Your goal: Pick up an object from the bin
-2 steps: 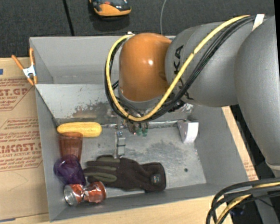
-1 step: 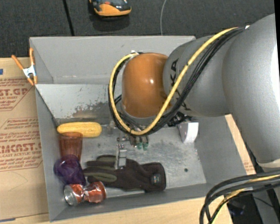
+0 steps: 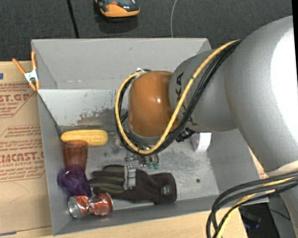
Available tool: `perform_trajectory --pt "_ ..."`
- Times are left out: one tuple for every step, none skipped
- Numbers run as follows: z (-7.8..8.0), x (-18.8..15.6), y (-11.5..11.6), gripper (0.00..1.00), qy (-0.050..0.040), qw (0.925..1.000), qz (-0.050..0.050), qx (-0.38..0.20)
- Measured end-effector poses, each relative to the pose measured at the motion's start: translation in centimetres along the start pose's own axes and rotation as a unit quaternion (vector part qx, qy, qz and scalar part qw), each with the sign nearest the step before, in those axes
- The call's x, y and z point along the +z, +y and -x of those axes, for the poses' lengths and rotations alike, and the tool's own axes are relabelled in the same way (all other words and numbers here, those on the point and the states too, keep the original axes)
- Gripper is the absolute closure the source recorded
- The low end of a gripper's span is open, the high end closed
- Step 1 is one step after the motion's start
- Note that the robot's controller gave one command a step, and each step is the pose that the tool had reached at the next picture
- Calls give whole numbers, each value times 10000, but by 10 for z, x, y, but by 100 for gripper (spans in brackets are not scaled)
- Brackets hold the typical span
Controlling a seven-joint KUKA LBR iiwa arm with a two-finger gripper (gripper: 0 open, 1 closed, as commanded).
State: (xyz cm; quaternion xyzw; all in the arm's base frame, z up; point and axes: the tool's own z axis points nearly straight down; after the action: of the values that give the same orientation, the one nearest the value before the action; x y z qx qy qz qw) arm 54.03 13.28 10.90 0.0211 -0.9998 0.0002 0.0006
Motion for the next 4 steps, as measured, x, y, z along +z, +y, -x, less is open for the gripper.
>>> perform_trajectory --pt "-5 36 22 100 -23 10000 -4 18" --pt "-4 36 22 100 -22 10000 -1 21" --pt "-4 36 22 100 -23 10000 -1 21" --pt "23 6 0 100 -17 9980 5 -634"
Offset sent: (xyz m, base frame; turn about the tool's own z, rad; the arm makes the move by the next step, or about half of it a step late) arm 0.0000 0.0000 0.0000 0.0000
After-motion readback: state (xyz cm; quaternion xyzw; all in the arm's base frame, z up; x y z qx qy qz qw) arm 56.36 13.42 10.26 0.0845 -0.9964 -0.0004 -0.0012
